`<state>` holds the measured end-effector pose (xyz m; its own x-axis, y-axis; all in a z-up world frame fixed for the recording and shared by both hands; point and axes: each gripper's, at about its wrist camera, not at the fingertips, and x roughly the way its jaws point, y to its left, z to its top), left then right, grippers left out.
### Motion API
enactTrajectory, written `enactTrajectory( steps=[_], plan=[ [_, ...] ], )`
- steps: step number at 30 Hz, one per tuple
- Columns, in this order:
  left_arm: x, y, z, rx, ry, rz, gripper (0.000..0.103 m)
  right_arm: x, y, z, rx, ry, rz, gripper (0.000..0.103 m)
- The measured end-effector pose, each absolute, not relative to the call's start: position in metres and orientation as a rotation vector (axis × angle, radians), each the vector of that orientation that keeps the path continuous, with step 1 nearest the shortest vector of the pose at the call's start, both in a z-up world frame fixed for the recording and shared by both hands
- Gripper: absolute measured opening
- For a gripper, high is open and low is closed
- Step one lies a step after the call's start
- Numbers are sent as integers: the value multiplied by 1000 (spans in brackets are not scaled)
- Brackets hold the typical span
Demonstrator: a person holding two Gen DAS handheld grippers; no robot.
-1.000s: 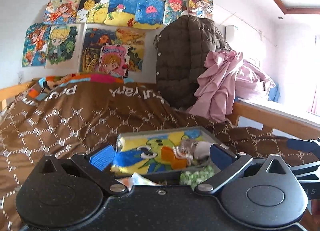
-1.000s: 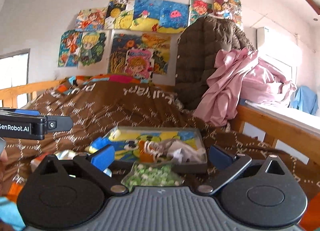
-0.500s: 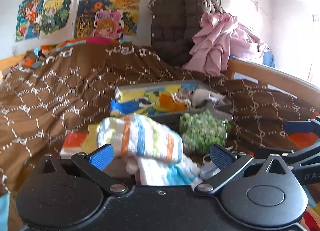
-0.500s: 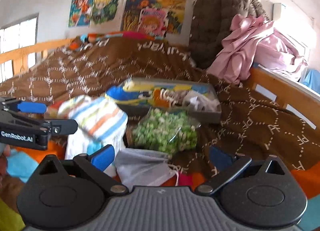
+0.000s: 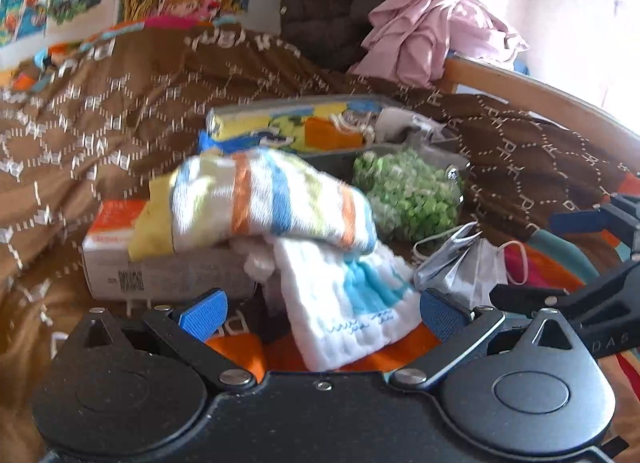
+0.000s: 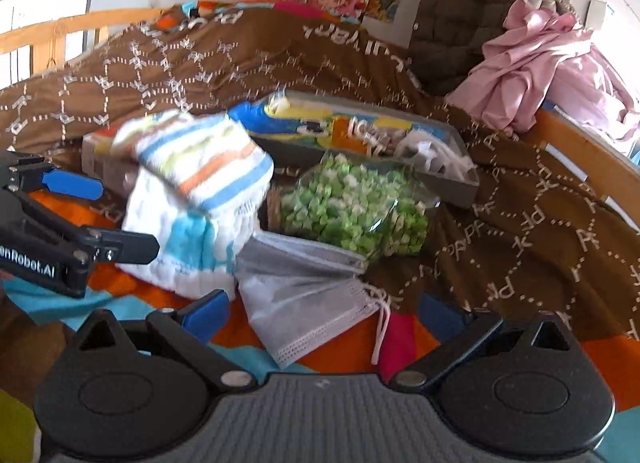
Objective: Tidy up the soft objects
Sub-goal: 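Move both open tools down to the pile beside the green bead jar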
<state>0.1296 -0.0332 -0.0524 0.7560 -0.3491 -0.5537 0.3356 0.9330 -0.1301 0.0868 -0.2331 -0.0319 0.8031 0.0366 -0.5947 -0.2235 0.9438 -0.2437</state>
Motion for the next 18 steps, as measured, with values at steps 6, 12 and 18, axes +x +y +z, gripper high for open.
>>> enactTrajectory(
  steps=[6,12,18],
  plan=[
    [142,-29,-67,-132,664,-368,102,95,-228,-47,-341,668,141,102],
    [149,-25,-71,-259,685,-405,102,107,-232,-53,-310,684,125,102],
    [155,-25,-76,-360,721,-407,85,119,-237,-58,-241,692,126,99]
  ],
)
